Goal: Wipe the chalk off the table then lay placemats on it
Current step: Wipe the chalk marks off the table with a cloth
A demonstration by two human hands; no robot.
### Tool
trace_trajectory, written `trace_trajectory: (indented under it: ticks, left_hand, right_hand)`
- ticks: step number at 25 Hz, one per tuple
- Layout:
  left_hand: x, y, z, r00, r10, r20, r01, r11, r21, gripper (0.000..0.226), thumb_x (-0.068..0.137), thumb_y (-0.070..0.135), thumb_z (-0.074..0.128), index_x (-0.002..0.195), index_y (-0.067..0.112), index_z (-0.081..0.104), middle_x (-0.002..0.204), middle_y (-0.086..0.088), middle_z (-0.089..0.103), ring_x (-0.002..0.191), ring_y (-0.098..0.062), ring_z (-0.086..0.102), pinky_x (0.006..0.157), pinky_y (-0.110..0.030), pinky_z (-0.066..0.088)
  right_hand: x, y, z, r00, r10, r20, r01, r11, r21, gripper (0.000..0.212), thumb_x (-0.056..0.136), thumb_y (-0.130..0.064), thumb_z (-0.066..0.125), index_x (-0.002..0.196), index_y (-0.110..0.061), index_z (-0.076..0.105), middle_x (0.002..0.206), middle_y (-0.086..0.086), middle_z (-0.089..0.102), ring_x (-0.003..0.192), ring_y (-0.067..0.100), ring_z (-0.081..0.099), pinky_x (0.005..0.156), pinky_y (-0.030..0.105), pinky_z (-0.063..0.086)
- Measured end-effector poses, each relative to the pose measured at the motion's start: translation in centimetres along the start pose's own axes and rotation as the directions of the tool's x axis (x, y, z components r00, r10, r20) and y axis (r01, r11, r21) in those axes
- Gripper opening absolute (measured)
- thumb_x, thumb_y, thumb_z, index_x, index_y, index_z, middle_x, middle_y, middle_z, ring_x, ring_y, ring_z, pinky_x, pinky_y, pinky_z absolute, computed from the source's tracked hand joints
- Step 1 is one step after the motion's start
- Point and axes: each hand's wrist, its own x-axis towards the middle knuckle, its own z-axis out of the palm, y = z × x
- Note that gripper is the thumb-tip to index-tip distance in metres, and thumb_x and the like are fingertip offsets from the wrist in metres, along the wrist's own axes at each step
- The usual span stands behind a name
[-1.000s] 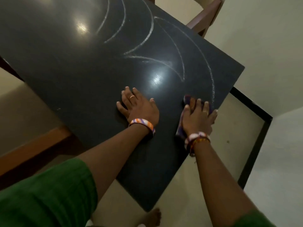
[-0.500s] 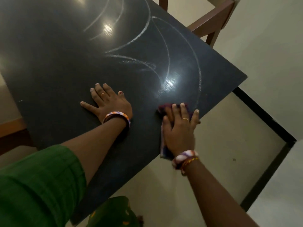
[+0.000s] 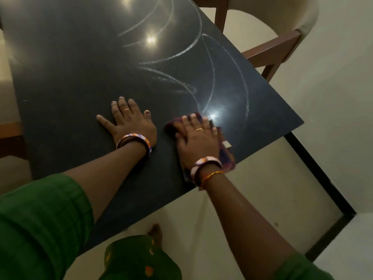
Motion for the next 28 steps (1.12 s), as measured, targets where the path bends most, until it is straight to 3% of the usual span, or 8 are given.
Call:
trace_trajectory:
  ticks: [3,7,10,15,18,20,25,28]
  left_hand:
    - [-0.2,-0.1,0.0,1.0,0.014,0.002,-0.014,0.999,0.045,0.061,0.099,0.042,0.015,0.15,0.01,0.006,0.158,-0.01,0.001,0.146,-0.027,-0.001,0.111,-0.062,-0.001]
    - [-0.3,0.0,0.2,1.0,0.015,0.009,-0.015,0.998,0.067,0.062,0.099,0.044,0.013,0.15,0.01,0.003,0.158,-0.009,-0.002,0.146,-0.026,-0.003,0.112,-0.059,0.0]
    - [-0.5,0.1,0.0,0.999,-0.006,0.033,0.004,0.998,0.064,0.062,0.099,0.044,0.013,0.15,0.011,0.002,0.158,-0.009,-0.003,0.146,-0.026,-0.004,0.113,-0.058,0.0]
    - [-0.5,0.4,-0.6,0.999,-0.01,0.032,0.008,0.999,0.053,0.061,0.1,0.043,0.016,0.15,0.011,0.004,0.158,-0.009,-0.001,0.146,-0.026,-0.002,0.113,-0.058,0.001]
    - [-0.6,0.4,-0.5,0.999,-0.007,0.034,0.005,0.998,0.058,0.062,0.099,0.044,0.016,0.15,0.011,0.005,0.158,-0.009,0.0,0.146,-0.026,-0.002,0.114,-0.058,0.001]
    - [-0.6,0.3,-0.4,0.999,-0.009,0.039,0.007,0.998,0.066,0.063,0.099,0.045,0.015,0.15,0.011,0.005,0.158,-0.008,0.0,0.146,-0.026,-0.002,0.114,-0.058,0.001]
    - [-0.4,0.3,-0.1,0.999,-0.004,0.043,0.001,0.997,0.078,0.065,0.098,0.048,0.015,0.15,0.011,0.004,0.158,-0.008,0.0,0.146,-0.026,-0.002,0.114,-0.058,0.003]
    - [-0.4,0.6,-0.1,0.999,-0.017,0.037,0.014,0.996,0.084,0.065,0.098,0.048,0.014,0.15,0.01,0.005,0.158,-0.009,0.0,0.146,-0.025,-0.002,0.114,-0.057,0.003]
  right_hand:
    - [1.6,3.1,-1.2,0.989,-0.138,0.058,0.139,0.99,-0.021,0.051,0.097,-0.048,0.028,0.147,-0.037,0.026,0.157,-0.006,0.018,0.145,0.024,0.011,0.116,0.047,0.009]
    - [4.9,14.7,-3.8,0.973,0.228,0.028,-0.228,0.973,0.02,0.048,0.098,-0.042,0.031,0.146,-0.035,0.029,0.157,0.0,0.021,0.144,0.031,0.013,0.116,0.054,0.013]
    - [5.0,14.8,-4.2,0.941,0.338,0.007,-0.338,0.941,-0.013,0.05,0.099,-0.041,0.03,0.148,-0.028,0.027,0.156,0.003,0.022,0.144,0.033,0.013,0.116,0.054,0.012]
    - [2.9,3.2,-0.9,0.985,-0.154,0.08,0.156,0.987,-0.027,0.053,0.095,-0.045,0.03,0.147,-0.033,0.028,0.157,-0.004,0.02,0.145,0.028,0.011,0.117,0.047,0.008]
    - [3.8,3.1,-1.9,0.952,-0.257,0.168,0.256,0.966,0.028,0.052,0.099,-0.044,0.031,0.149,-0.034,0.02,0.158,-0.006,0.013,0.146,0.024,0.006,0.116,0.044,0.003]
    - [5.3,7.6,-2.8,0.974,-0.184,0.13,0.185,0.983,0.004,0.051,0.098,-0.045,0.031,0.148,-0.037,0.023,0.158,-0.007,0.015,0.146,0.025,0.009,0.115,0.047,0.006]
    - [6.0,16.2,-4.7,0.974,0.209,0.083,-0.213,0.976,0.041,0.051,0.099,-0.043,0.03,0.148,-0.03,0.023,0.157,0.001,0.018,0.144,0.032,0.011,0.115,0.054,0.009]
    - [5.5,12.8,-3.7,0.981,0.18,0.075,-0.182,0.983,0.021,0.052,0.098,-0.042,0.031,0.148,-0.031,0.024,0.158,-0.001,0.016,0.144,0.033,0.009,0.115,0.055,0.007]
